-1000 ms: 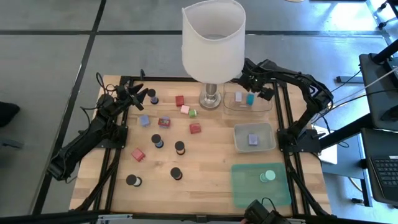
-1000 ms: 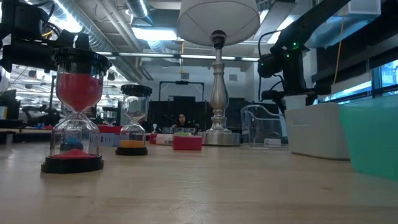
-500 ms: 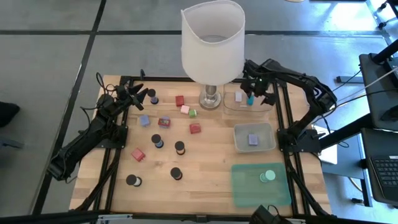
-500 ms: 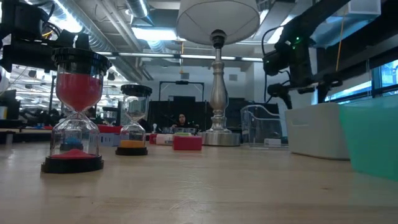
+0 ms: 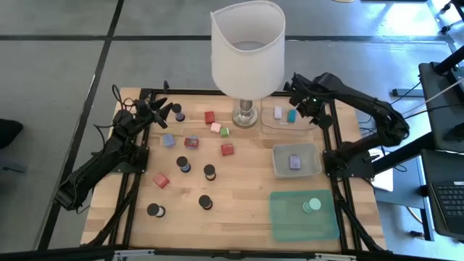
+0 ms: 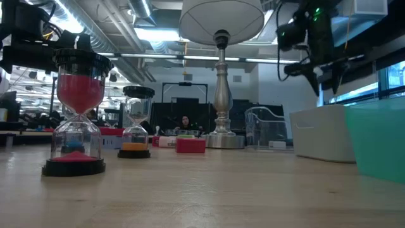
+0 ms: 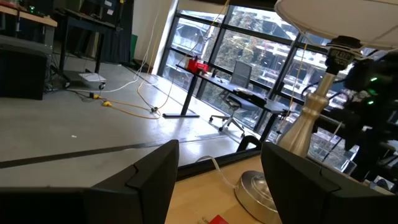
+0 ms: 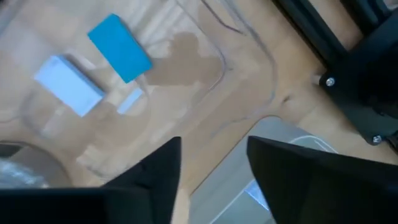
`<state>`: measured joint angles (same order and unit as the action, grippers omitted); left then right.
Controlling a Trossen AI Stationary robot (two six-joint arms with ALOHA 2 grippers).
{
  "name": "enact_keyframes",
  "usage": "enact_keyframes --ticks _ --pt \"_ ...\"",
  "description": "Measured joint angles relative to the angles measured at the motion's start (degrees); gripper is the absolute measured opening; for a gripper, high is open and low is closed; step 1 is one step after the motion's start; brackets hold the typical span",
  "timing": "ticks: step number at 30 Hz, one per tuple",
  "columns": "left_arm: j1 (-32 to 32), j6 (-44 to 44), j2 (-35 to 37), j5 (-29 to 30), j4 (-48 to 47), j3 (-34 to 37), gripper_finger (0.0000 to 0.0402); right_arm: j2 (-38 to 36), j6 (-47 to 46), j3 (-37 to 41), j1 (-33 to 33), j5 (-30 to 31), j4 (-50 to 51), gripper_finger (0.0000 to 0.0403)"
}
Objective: Pick & Place Office items
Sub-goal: Put the red charger adapter into the gray bin
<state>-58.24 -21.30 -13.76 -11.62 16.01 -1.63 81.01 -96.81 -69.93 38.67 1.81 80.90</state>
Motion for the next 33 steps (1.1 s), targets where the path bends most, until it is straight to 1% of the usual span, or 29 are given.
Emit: enact_keyframes --ticks 5,11,19,24,29,33 --pt "0.0 0.0 0.0 0.0 0.0 0.0 0.0226 -4.1 -2.7 0.0 -4.0 1.4 -1.1 0.0131" --pt "0.0 0.0 0.0 0.0 0.0 0.0 0.0226 -5.8 -5.2 0.0 -11.9 2.2 -4.6 0.0107" --pt "0.0 0.0 0.0 0.0 0.0 0.0 0.0226 -5.8 -12.9 0.0 -24.6 7.5 -10.5 0.0102" --pt "0.0 0.0 0.0 0.0 0.0 0.0 0.0226 -5.1 -19.9 0.0 -32.4 11.8 -12.7 0.0102" --pt "0.0 0.0 0.0 0.0 0.0 0.0 0.0226 -2.8 -25.4 0.0 -39.4 12.8 -15.4 0.0102" --pt "0.0 0.0 0.0 -0.1 -0.1 0.0 0.0226 0.1 -26.4 0.0 -43.6 14.6 -20.2 0.0102"
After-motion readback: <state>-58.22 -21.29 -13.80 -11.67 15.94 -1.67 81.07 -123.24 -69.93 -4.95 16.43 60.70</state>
